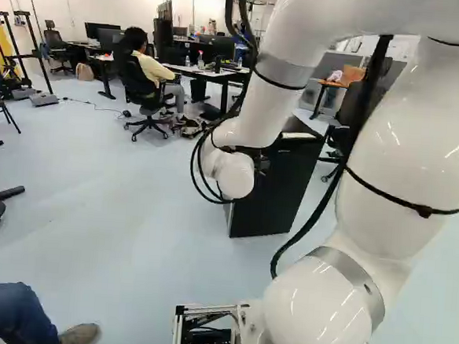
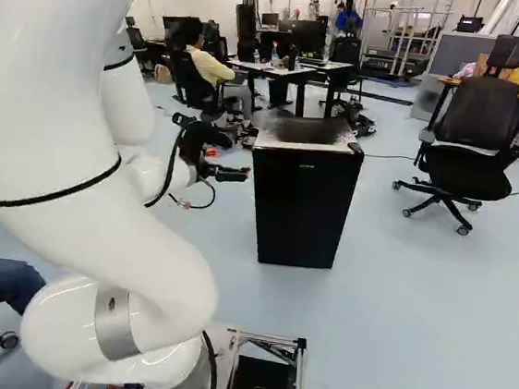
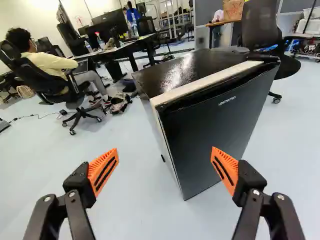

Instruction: Grab a drink from the fridge

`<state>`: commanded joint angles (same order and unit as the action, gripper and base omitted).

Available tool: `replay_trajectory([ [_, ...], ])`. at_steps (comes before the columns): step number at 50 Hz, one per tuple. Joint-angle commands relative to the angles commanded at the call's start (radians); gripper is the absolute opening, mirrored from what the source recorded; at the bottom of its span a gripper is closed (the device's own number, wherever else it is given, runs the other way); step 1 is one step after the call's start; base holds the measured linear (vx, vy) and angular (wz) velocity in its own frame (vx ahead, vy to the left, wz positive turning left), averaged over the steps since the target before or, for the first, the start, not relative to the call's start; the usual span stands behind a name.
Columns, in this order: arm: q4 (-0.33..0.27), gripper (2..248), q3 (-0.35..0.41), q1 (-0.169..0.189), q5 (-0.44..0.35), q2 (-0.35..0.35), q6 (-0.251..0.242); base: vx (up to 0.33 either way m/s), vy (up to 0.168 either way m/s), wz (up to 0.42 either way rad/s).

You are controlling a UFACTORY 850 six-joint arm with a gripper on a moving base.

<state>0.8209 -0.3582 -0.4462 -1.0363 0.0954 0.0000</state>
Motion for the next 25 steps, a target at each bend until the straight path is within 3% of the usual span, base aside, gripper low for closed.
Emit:
replay_trajectory([
  [25,0.045,247,-0.050,-0.085,-0.116,0.118,0.000,0.000,0.000,0.000],
])
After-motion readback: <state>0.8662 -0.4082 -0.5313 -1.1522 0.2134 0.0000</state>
